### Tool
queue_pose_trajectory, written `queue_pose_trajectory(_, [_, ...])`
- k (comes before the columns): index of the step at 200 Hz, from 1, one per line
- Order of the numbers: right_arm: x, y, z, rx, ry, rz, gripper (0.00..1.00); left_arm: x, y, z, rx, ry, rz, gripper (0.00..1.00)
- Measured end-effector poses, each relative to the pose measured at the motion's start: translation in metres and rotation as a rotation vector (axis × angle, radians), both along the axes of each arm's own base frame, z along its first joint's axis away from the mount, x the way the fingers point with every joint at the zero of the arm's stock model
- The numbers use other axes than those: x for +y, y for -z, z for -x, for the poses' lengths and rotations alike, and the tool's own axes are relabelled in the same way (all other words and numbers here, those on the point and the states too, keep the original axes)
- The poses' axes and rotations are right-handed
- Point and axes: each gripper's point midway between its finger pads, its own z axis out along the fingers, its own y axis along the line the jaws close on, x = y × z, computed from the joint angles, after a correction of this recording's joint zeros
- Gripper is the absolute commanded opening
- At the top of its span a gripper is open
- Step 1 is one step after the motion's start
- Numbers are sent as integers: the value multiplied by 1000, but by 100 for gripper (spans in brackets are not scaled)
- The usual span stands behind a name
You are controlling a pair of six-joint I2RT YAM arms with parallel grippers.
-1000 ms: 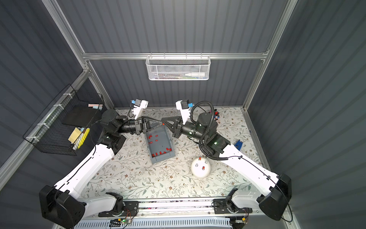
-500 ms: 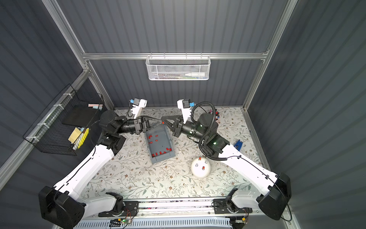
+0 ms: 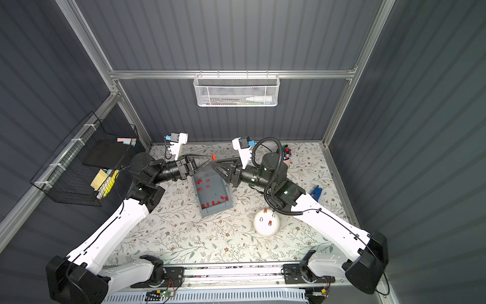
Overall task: Cover the protruding screws with screw protection sleeves
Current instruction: Pick up the screw protection sleeve from the storage box.
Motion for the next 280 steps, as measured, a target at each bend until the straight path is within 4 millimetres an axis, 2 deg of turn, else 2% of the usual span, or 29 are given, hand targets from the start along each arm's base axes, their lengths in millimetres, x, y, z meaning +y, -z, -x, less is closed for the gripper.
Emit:
queue_pose_trajectory(22, [0,-4,-1,-12,3,-15,31,2,-5,-3,-9,-23,21,0])
queue_pose_trajectory(85, [3,-7,-13,-31,48,-45,30,5,-21,-1,-30,-32,74,0])
queue_pose_trajectory(135, [7,-7,-17,-39,50,-58,31,5,-20,-1,-20,-28,76,0])
queue_pose_trajectory(201, [10,-8,-20,-49,52,-67,25,3,-19,0,-5,-12,73,0])
queue_pose_trajectory(280, [8,-18,-20,-79,59,-89,24,1,-16,1,5,11,68,0])
